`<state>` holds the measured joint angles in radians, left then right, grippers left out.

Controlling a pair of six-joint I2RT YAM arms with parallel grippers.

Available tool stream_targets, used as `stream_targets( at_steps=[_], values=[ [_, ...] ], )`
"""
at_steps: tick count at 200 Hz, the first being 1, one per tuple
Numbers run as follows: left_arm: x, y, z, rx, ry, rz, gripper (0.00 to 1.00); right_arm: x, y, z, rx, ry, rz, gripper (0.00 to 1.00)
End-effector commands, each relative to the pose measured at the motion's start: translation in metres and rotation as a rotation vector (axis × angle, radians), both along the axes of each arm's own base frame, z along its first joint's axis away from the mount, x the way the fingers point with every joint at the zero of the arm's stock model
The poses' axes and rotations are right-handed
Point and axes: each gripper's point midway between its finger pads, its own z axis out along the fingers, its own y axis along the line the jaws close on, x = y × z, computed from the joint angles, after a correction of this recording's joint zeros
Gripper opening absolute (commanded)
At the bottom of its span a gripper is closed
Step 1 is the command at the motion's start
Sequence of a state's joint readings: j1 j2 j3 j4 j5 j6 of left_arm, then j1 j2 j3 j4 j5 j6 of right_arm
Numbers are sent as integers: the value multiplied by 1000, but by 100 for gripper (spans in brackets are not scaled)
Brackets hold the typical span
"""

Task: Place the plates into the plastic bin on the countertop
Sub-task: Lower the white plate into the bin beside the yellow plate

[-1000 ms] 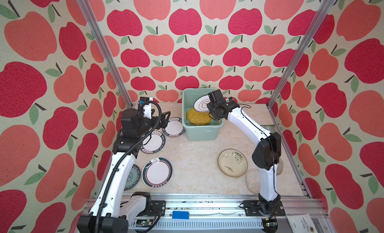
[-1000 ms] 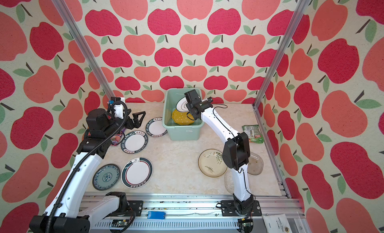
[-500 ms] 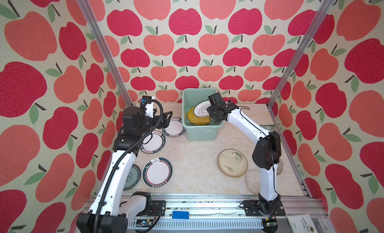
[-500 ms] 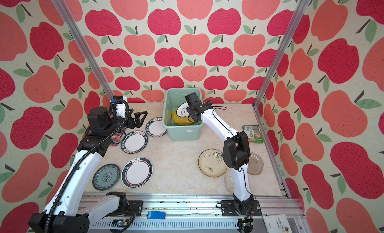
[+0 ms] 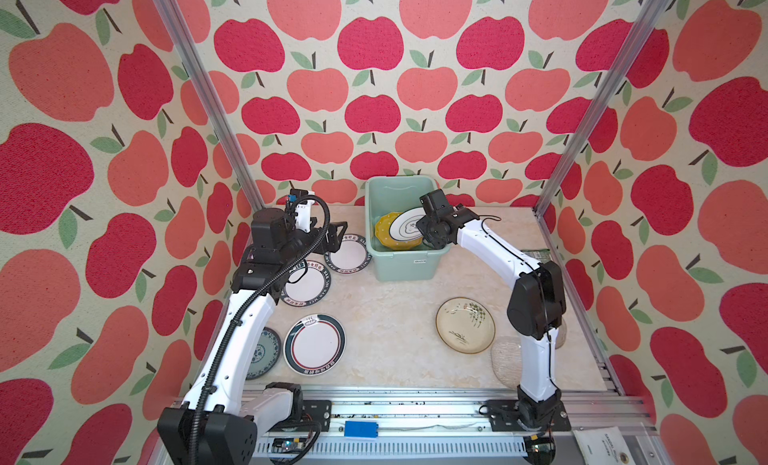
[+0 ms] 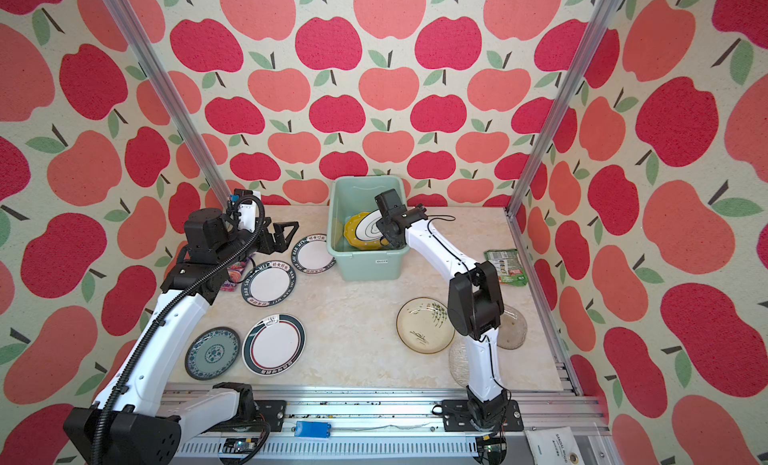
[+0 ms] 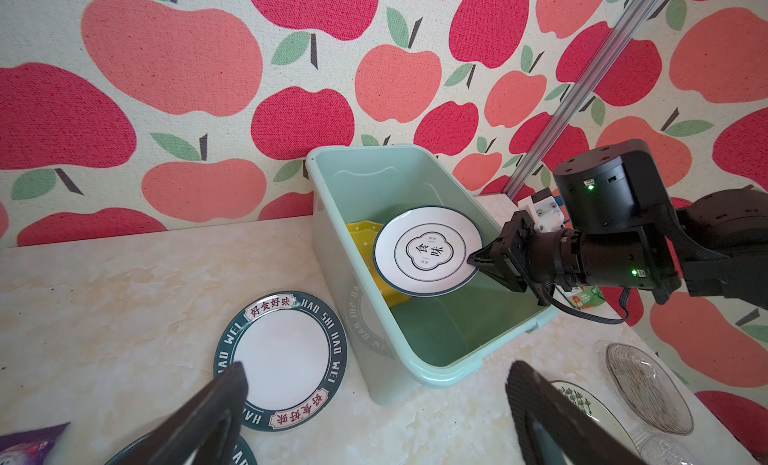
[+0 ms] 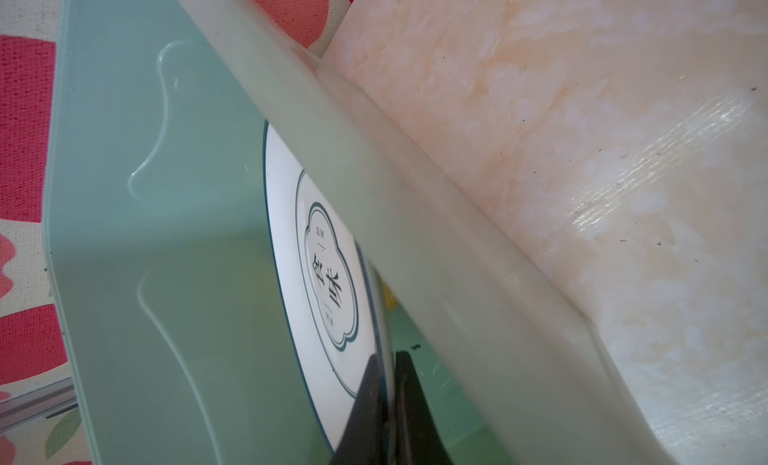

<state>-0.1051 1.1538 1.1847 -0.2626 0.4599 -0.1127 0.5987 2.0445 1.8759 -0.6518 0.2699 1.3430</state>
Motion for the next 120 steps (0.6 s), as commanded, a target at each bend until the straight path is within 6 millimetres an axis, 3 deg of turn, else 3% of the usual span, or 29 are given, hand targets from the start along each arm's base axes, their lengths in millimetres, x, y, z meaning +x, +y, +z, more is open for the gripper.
stream_targets(
  at_steps=[1,80,120],
  values=[
    [3,-4,11,12,-19,-12,99,-7,-32,-8,-61,43,-29,0],
    [16,-11,11,29,-5,-25,99,-36,-81,-25,-114,117,11,0],
    [22,-17,12,40,4,-46,99,-24,-71,-16,-73,124,32,0]
  ],
)
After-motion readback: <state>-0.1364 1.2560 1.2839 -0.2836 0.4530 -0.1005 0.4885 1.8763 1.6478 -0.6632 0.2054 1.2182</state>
